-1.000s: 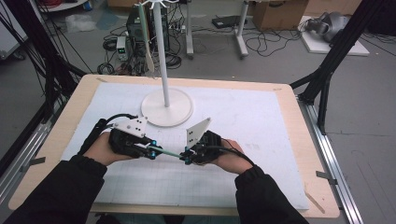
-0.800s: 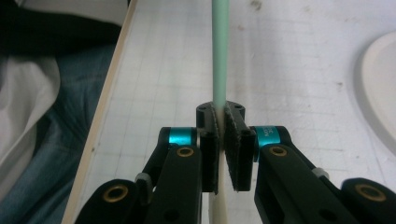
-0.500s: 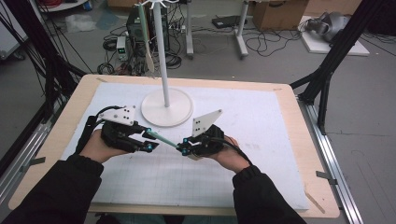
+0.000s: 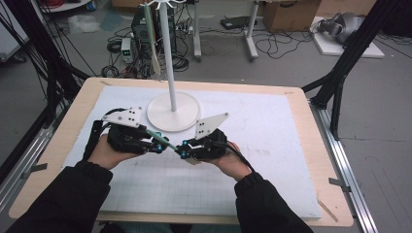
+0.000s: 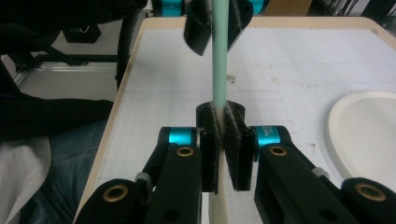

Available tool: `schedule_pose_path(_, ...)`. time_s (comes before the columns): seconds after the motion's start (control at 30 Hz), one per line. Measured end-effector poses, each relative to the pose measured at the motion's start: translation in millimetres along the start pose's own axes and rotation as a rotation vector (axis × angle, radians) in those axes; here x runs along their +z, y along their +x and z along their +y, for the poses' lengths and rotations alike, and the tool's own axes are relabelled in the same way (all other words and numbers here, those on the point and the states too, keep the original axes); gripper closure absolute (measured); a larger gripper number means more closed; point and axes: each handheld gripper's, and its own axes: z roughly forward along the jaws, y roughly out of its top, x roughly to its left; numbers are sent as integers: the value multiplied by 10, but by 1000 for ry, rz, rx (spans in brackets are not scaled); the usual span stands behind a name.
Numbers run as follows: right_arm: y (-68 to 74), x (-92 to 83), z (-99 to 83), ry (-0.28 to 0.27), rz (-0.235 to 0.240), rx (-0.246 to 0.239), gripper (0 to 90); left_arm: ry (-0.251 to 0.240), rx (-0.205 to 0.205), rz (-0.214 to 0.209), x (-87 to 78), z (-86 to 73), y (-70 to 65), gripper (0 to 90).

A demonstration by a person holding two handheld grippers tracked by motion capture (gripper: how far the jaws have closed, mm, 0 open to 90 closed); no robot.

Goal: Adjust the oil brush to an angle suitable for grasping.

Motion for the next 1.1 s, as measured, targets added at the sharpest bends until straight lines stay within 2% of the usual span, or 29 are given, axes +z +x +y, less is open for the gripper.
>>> schedule_pose_path(0.03,2,6,1,-3,0,1,849,-12,-8,-4,3,0,-5,807)
schedule_pose_path(0.1,7,18,6,-2,-8,-7,848,0,3,-8,-5,3,7,820)
schedule_pose_path(0.17,15,34,15,7,-19,-14,848,-10,-7,-9,0,4,0,824)
schedule_pose_path(0.2,12,42,16,7,-10,-12,848,-8,-7,-8,1,6,-6,825)
schedule_pose_path(0.4,42,107,37,54,-34,-34,837,35,24,0,23,3,-11,833)
schedule_pose_path(0.53,48,138,41,70,-34,-44,843,34,25,2,32,6,-18,832)
schedule_pose_path(0.6,45,126,41,62,-32,-35,847,19,17,3,21,15,-22,825)
schedule_pose_path(0.67,37,108,43,39,-25,-27,850,26,17,14,20,33,-26,799)
schedule_pose_path(0.7,34,96,47,13,-23,-23,850,33,22,15,22,36,-20,767)
schedule_pose_path(0.77,28,80,56,-24,-15,-6,850,23,15,17,35,38,-21,763)
schedule_pose_path(0.93,19,89,47,-27,-13,8,849,17,18,16,47,56,-28,825)
schedule_pose_path(1.1,15,85,44,-36,-21,22,822,12,13,26,56,70,-21,837)
